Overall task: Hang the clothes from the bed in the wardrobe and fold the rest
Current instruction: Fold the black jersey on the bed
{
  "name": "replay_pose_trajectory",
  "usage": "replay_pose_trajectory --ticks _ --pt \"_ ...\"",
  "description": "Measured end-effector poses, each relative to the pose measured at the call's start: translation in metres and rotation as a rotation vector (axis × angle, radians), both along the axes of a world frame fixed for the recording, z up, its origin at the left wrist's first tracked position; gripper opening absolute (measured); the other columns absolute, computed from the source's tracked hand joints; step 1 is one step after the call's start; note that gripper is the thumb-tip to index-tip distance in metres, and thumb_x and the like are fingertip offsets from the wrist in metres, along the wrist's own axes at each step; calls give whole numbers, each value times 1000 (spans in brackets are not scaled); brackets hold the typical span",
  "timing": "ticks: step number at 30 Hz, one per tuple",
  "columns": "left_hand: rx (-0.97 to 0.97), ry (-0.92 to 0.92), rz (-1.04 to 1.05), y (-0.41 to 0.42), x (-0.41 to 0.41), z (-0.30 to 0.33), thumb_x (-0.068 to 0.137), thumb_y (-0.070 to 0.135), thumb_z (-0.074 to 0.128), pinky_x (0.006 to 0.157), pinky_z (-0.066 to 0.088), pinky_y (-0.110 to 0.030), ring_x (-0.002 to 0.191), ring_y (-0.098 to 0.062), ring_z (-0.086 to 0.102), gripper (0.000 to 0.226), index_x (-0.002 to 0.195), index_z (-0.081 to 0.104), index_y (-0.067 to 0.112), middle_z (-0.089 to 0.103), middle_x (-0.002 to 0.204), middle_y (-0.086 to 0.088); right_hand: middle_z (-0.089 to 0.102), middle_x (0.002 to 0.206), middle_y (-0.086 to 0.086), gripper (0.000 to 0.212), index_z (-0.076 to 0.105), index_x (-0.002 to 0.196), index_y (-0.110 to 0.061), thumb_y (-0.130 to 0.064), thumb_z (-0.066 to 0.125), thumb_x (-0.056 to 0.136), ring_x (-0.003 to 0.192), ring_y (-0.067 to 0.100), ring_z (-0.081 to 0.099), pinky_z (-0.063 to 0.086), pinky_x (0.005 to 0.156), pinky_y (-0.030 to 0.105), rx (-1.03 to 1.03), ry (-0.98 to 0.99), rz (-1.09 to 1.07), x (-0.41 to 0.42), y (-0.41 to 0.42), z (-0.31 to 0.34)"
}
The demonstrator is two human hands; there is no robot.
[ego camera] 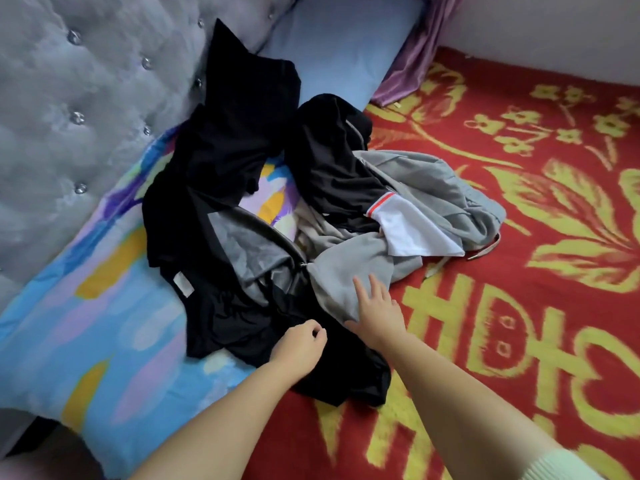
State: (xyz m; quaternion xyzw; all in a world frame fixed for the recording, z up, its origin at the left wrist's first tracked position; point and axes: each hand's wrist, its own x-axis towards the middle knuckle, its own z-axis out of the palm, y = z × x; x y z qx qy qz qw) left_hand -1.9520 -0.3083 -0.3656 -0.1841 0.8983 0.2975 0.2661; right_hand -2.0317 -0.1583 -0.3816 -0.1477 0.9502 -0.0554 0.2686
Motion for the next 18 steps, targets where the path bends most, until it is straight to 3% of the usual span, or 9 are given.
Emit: replay_pose_trajectory --ticks 2,3,4,6,10,13,15,18 --pt "101 -15 102 1 3 -7 98 35 39 72 45 -31 88 -23 61 27 102 61 20 65 91 -1 21 151 11 69 14 150 -21 -28 53 93 138 30 27 37 100 42 -14 35 -72 -5 -1 -10" --pt "139 -14 130 1 4 -10 99 34 39 74 46 -30 88 -22 62 27 99 62 19 66 91 -1 37 137 12 54 29 142 -18 -18 50 92 125 32 42 42 89 39 -51 67 -111 -7 0 -12" --pt "161 -22 155 1 4 -13 99 34 40 78 47 -30 89 -20 62 28 99 62 17 67 93 -1 46 120 10 37 42 126 -15 -10 48 90 110 32 51 43 78 37 -110 100 -140 -7 4 -13" --pt "210 -21 267 4 1 -18 98 36 41 87 51 -35 92 -21 63 33 101 63 13 67 94 -3 46 95 5 15 46 92 -15 -2 45 84 89 29 52 37 64 33 -208 113 -158 -4 18 -8" --pt "702 -66 777 29 -16 -4 95 49 46 88 50 -38 103 -20 60 41 116 57 16 62 107 0 44 78 1 11 42 75 -13 -8 45 84 72 25 47 29 56 33 -296 52 -82 27 48 13" --pt "924 -129 989 54 -31 -5 77 57 66 95 48 -45 113 -24 57 60 122 54 19 61 118 -1 41 67 -1 17 39 66 -15 -16 41 83 69 27 46 28 54 35 -322 -22 6 64 63 23" --pt "920 -115 1012 75 -28 -9 79 32 71 96 48 -50 108 -31 60 54 124 53 8 63 116 -11 34 60 -4 29 28 60 -20 -12 42 84 60 22 37 23 49 27 -337 -95 40 91 71 26" --pt "762 -103 972 100 -5 3 89 5 48 95 48 -44 103 -32 60 34 122 49 4 62 111 -15 39 58 -1 21 33 61 -17 -10 42 78 55 17 34 25 54 33 -396 -375 -40 113 85 29"
